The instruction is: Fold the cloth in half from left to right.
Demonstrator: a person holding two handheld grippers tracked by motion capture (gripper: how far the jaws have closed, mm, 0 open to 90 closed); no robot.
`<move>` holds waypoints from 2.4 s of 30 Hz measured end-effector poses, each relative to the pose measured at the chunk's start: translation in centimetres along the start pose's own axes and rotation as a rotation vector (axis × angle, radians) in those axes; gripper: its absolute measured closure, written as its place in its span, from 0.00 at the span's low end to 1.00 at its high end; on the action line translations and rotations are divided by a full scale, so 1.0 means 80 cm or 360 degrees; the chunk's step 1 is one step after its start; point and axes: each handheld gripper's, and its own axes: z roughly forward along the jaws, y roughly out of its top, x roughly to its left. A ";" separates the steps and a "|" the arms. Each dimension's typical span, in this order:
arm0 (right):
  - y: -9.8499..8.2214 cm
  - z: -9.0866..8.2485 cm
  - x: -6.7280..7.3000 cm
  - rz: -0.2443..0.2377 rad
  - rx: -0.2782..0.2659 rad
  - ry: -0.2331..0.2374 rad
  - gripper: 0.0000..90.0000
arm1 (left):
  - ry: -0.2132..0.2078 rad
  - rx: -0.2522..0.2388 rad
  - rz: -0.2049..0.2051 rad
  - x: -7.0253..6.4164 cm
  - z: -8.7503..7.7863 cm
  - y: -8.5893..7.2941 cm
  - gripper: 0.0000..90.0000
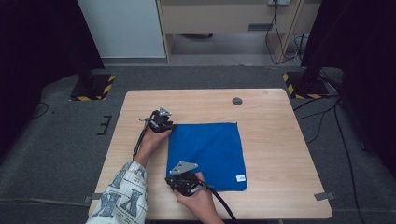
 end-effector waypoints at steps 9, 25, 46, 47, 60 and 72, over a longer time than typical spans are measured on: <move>0.001 -0.009 -0.001 0.0006 -0.0053 0.0000 0.97 | 0.0013 -0.0030 -0.0075 -0.011 -0.015 0.014 0.97; 0.009 -0.019 0.016 -0.0069 -0.0108 -0.0055 0.97 | 0.0047 -0.0030 -0.0072 0.000 -0.048 0.018 0.97; 0.041 -0.006 0.057 -0.0142 -0.0133 -0.0148 0.97 | 0.0053 -0.0059 -0.0108 0.028 -0.082 0.019 0.98; 0.044 -0.005 0.060 -0.0147 -0.0140 -0.0152 0.97 | 0.0053 -0.0061 -0.0107 0.029 -0.085 0.020 0.98; 0.068 0.009 0.084 -0.0116 -0.0208 -0.0120 0.97 | 0.0073 -0.0051 -0.0091 0.042 -0.103 0.022 0.98; 0.037 -0.040 0.039 0.0002 -0.0220 -0.0165 0.97 | 0.0033 -0.0022 0.0004 -0.019 -0.068 0.054 0.97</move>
